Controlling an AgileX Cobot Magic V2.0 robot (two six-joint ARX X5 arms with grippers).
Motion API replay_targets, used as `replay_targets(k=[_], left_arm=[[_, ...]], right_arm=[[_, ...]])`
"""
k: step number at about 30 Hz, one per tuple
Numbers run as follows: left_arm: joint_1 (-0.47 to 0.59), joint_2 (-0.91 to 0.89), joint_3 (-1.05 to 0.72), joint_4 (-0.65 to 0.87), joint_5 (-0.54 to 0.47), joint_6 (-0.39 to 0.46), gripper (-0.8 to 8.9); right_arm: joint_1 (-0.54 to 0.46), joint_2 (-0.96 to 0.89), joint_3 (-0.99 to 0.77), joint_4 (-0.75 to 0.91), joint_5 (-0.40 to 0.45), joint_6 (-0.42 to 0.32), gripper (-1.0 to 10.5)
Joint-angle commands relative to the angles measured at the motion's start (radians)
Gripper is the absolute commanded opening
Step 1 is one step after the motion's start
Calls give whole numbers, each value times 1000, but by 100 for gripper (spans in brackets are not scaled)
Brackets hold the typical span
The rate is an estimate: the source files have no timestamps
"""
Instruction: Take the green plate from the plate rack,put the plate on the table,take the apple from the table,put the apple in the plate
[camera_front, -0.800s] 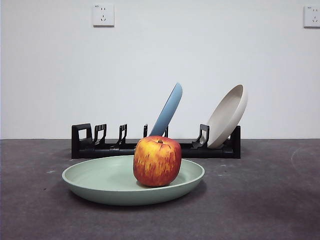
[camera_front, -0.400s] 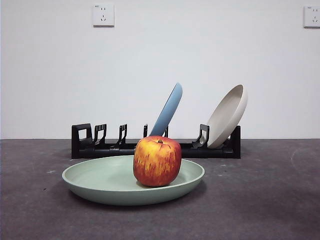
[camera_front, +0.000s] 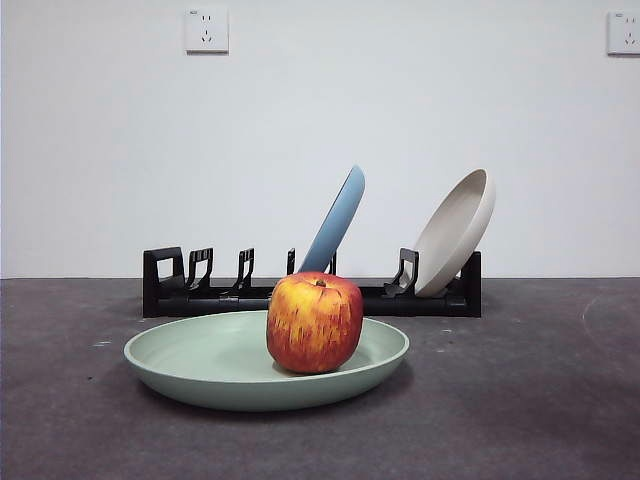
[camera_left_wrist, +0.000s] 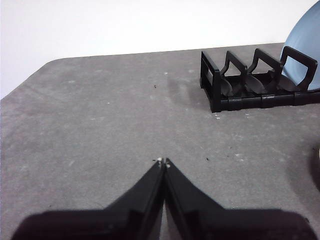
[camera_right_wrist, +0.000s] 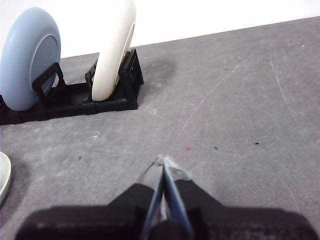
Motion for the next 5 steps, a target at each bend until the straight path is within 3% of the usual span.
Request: replay_targets(k=[1,5], left_arm=[[3,-3,-13,3,-2,-6,-4],[3,-3,-13,3,-2,-6,-4]], right_arm=[[0,0,-14,5,2,10,1],[0,0,-14,5,2,10,1]])
